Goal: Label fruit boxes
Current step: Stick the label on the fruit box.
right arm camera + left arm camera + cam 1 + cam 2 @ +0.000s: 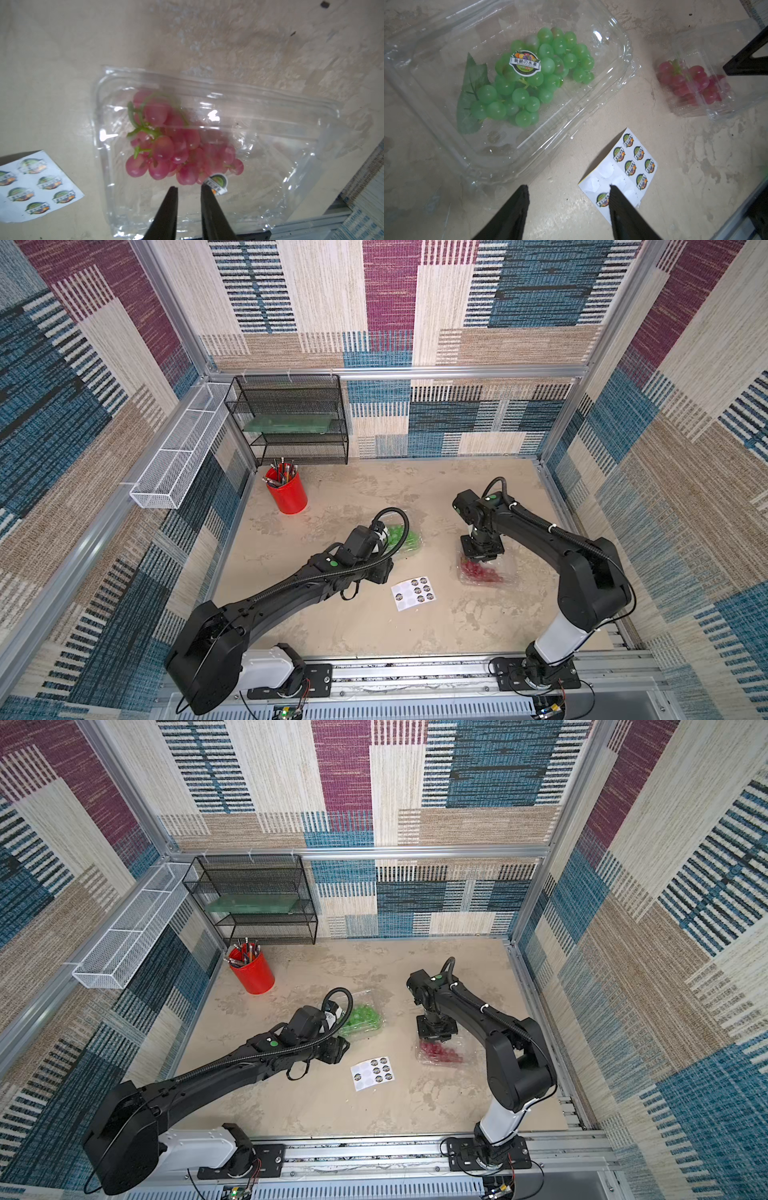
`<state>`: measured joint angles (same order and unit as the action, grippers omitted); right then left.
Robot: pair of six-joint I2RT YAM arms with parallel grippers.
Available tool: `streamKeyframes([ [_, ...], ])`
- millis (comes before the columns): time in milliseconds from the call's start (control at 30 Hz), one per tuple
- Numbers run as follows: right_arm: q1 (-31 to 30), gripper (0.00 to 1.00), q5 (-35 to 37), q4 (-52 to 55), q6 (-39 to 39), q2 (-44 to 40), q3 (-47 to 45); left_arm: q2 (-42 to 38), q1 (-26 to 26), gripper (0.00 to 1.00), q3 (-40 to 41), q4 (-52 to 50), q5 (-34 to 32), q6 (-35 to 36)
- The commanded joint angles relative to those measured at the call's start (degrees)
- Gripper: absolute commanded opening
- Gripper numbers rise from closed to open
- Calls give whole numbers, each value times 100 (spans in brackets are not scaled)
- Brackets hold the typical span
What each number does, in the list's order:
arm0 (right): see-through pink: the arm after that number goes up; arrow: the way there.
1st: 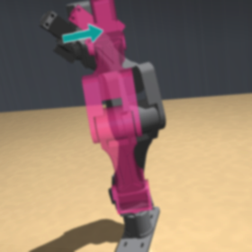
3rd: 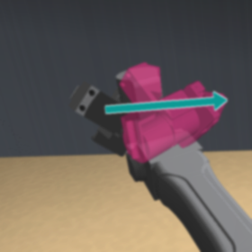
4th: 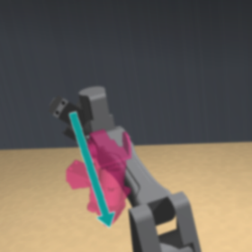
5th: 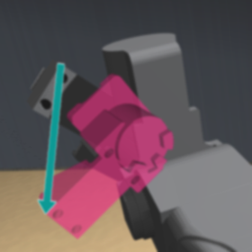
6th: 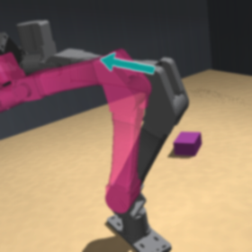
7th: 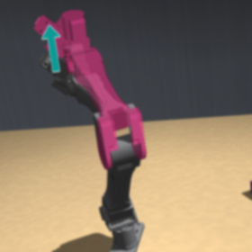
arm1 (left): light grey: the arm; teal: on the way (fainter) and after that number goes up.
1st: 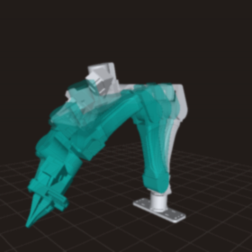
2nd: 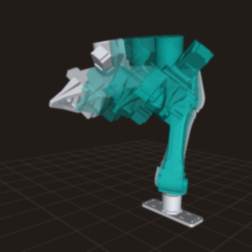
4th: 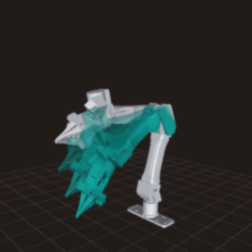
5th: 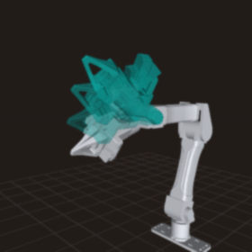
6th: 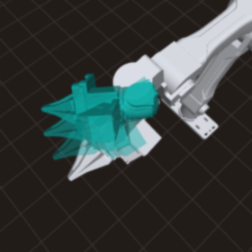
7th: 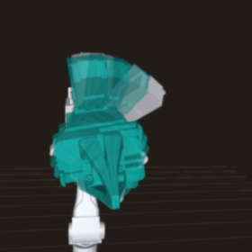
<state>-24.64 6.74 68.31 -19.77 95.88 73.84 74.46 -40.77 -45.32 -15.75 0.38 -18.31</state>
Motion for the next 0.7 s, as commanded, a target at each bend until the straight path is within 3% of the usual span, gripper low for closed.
streamKeyframes([
  [0,53,26,-331,-277,77,-205,35,2,1,64,-32,2,38,-80],
  [267,336,25,-606,-460,131,-534,-251,34,6,64,-90,-6,73,-45],
  [667,687,12,-1041,-881,205,-944,-627,81,0,64,-117,10,130,-41],
])
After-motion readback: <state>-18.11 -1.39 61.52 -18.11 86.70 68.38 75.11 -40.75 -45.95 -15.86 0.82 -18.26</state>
